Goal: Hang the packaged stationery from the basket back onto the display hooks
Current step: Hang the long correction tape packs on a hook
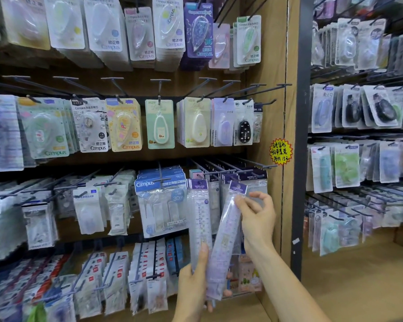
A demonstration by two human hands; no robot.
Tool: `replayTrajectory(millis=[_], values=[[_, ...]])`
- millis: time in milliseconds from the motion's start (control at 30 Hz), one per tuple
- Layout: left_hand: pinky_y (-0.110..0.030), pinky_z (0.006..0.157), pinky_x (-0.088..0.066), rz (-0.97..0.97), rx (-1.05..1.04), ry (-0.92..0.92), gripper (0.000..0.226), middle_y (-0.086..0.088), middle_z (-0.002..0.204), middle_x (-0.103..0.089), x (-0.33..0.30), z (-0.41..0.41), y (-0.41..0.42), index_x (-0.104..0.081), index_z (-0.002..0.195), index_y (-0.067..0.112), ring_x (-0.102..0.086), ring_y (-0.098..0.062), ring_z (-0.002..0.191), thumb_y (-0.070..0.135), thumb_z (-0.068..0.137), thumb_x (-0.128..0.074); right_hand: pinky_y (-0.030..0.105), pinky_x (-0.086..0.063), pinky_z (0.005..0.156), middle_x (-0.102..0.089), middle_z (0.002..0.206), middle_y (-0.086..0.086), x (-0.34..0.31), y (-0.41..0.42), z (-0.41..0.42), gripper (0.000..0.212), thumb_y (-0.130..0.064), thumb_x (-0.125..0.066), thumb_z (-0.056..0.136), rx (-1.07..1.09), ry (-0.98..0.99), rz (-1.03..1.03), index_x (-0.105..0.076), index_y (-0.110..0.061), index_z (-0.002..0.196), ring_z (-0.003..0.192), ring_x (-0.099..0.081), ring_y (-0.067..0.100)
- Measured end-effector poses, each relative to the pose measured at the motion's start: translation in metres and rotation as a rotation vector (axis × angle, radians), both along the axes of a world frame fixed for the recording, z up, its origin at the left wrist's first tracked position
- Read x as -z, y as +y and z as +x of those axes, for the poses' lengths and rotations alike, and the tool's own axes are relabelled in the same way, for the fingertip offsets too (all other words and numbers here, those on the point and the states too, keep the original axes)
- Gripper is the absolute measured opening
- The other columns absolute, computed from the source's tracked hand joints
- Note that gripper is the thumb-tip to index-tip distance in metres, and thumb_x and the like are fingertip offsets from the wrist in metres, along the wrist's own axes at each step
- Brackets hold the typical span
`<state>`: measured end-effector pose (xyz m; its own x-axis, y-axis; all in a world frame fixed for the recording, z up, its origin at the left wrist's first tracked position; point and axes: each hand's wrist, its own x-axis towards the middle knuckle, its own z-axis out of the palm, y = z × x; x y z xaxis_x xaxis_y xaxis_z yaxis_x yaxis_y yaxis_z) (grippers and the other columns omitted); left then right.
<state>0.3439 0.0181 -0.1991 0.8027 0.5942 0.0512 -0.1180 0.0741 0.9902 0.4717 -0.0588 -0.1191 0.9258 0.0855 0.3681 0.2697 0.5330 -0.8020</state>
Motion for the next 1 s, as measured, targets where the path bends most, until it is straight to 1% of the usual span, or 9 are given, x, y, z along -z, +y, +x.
replayTrajectory(millis=[67, 133, 233, 300, 400, 633, 767, 900, 1000], values=[[-0.028, 0.044, -0.053, 0.043, -0.031, 0.028, 0.086, -0.03, 0.071, -0.073, 0.003, 0.0, 0.006, -0.075, 0.083, -0.012, -0.07, -0.032, 0.051, 0.071, 0.088, -0.053, 0.033, -0.06, 0.086, -0.077, 0.102, 0.007, -0.006, -0.004, 0.005, 0.024, -0.003, -0.072, 0.092, 0.022, -0.044, -0.003, -0.064, -0.013, 0.111, 0.102, -0.072, 0.027], [-0.036, 0.06, -0.056, 0.103, -0.09, 0.032, 0.097, -0.031, 0.07, -0.068, 0.01, 0.002, 0.012, -0.068, 0.075, -0.01, -0.065, -0.034, 0.057, 0.086, 0.076, -0.054, 0.02, -0.058, 0.077, -0.076, 0.107, 0.003, -0.01, -0.006, 0.01, 0.025, -0.002, -0.071, 0.092, 0.022, -0.078, -0.02, -0.07, -0.014, 0.114, 0.102, -0.073, 0.018], [-0.031, 0.063, -0.05, 0.093, -0.152, 0.012, 0.065, -0.012, 0.058, -0.064, 0.01, 0.002, 0.013, -0.062, 0.059, 0.008, -0.062, -0.023, 0.058, 0.067, 0.084, -0.061, 0.009, -0.055, 0.071, -0.074, 0.108, -0.008, -0.013, -0.008, 0.015, 0.03, -0.003, -0.071, 0.093, 0.018, -0.113, -0.07, -0.072, -0.017, 0.12, 0.093, -0.07, -0.007], [-0.035, 0.061, -0.058, 0.043, -0.105, 0.014, 0.062, -0.017, 0.064, -0.073, 0.009, 0.003, 0.012, -0.073, 0.071, 0.002, -0.07, -0.03, 0.058, 0.06, 0.087, -0.061, 0.007, -0.053, 0.069, -0.071, 0.108, -0.016, -0.013, -0.007, 0.019, 0.032, -0.004, -0.071, 0.093, 0.017, -0.125, -0.112, -0.072, -0.019, 0.121, 0.089, -0.067, -0.016], [-0.034, 0.048, -0.054, -0.029, -0.06, -0.033, 0.072, -0.03, 0.062, -0.065, 0.011, -0.001, 0.011, -0.072, 0.082, -0.009, -0.061, -0.032, 0.046, 0.061, 0.091, -0.059, 0.011, -0.051, 0.077, -0.071, 0.112, -0.017, -0.013, -0.003, 0.025, 0.035, -0.006, -0.073, 0.092, 0.043, -0.143, -0.17, -0.072, -0.022, 0.123, 0.097, -0.066, -0.009], [-0.029, 0.036, -0.045, -0.131, 0.063, -0.131, 0.068, -0.028, 0.059, -0.058, 0.011, -0.003, 0.018, -0.074, 0.083, -0.009, -0.054, -0.027, 0.038, 0.055, 0.085, -0.052, 0.011, -0.045, 0.074, -0.07, 0.113, -0.002, -0.025, 0.02, 0.052, 0.035, -0.006, -0.072, 0.093, 0.091, -0.14, -0.337, -0.07, -0.017, 0.126, 0.103, -0.066, 0.009], [-0.032, 0.042, -0.05, -0.065, 0.112, -0.116, 0.059, -0.032, 0.074, -0.07, 0.003, -0.005, 0.012, -0.08, 0.092, -0.003, -0.065, -0.032, 0.045, 0.05, 0.089, -0.054, 0.018, -0.05, 0.071, -0.07, 0.103, -0.007, -0.031, 0.028, 0.054, 0.042, -0.01, -0.078, 0.089, 0.16, -0.115, -0.448, -0.064, -0.021, 0.126, 0.088, -0.067, 0.006], [-0.025, 0.035, -0.049, -0.01, 0.114, -0.073, 0.05, -0.025, 0.093, -0.079, 0.0, -0.007, 0.008, -0.072, 0.11, -0.002, -0.075, -0.035, 0.059, 0.043, 0.103, -0.05, 0.03, -0.052, 0.093, -0.068, 0.119, -0.004, -0.011, 0.008, 0.025, 0.038, -0.023, -0.075, 0.093, 0.335, -0.169, -0.408, -0.059, -0.019, 0.128, 0.107, -0.065, 0.012], [-0.027, 0.038, -0.052, 0.006, 0.106, -0.045, 0.047, -0.02, 0.096, -0.08, 0.001, -0.003, 0.002, -0.069, 0.114, 0.002, -0.078, -0.039, 0.069, 0.044, 0.1, -0.055, 0.022, -0.049, 0.086, -0.071, 0.109, -0.01, -0.002, -0.002, 0.003, 0.037, -0.038, -0.073, 0.093, 0.127, -0.114, -0.275, -0.06, -0.022, 0.124, 0.102, -0.065, 0.002]])
